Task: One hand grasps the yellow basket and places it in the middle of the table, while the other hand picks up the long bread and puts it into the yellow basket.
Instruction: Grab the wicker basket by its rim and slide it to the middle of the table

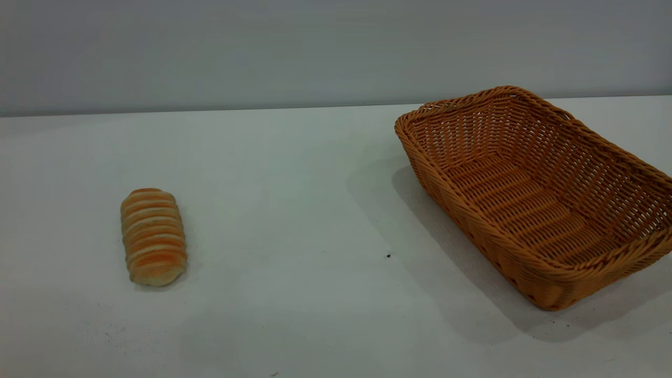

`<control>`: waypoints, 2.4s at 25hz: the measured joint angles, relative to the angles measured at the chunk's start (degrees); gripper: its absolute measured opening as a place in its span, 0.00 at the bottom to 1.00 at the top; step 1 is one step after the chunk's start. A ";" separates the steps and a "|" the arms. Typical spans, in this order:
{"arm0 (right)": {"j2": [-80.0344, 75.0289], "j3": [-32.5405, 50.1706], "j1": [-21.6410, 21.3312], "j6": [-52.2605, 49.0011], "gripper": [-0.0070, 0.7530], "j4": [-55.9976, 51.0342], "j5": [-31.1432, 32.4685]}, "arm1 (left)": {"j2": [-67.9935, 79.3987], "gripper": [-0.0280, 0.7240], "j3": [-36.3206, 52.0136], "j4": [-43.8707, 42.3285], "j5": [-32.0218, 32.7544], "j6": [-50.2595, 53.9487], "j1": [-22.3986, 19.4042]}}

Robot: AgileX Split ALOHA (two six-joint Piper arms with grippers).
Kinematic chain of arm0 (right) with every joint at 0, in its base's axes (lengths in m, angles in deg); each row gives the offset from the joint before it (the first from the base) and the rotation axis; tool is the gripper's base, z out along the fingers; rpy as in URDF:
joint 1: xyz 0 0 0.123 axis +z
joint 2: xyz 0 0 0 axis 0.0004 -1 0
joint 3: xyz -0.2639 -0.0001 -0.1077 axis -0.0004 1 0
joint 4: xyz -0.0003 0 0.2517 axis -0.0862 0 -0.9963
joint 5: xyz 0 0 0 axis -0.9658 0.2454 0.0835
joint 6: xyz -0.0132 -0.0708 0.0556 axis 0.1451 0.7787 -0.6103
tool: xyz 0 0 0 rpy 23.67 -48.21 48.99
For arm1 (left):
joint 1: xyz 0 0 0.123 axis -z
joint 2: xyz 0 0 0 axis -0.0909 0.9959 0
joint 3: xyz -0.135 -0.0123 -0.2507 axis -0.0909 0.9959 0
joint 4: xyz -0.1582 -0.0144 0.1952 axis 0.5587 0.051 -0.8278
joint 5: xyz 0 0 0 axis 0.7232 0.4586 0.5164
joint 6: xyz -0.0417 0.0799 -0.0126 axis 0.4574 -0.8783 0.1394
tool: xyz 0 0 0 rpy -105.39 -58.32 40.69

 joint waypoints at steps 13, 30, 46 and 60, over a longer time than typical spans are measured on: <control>0.00 0.00 0.00 0.00 0.78 0.00 0.00 | 0.00 0.80 0.00 0.00 0.00 0.00 0.00; 0.00 0.00 0.00 0.00 0.78 -0.01 0.00 | 0.00 0.80 0.00 0.00 0.00 -0.10 0.00; -0.49 0.00 8.15 -4.73 0.78 -1.32 -0.24 | 1.96 0.79 -0.16 -0.62 -0.18 1.25 7.14; -31.38 -0.24 9.12 -18.50 0.74 -2.89 -22.95 | 38.80 0.69 -0.96 -0.78 -30.29 11.45 7.21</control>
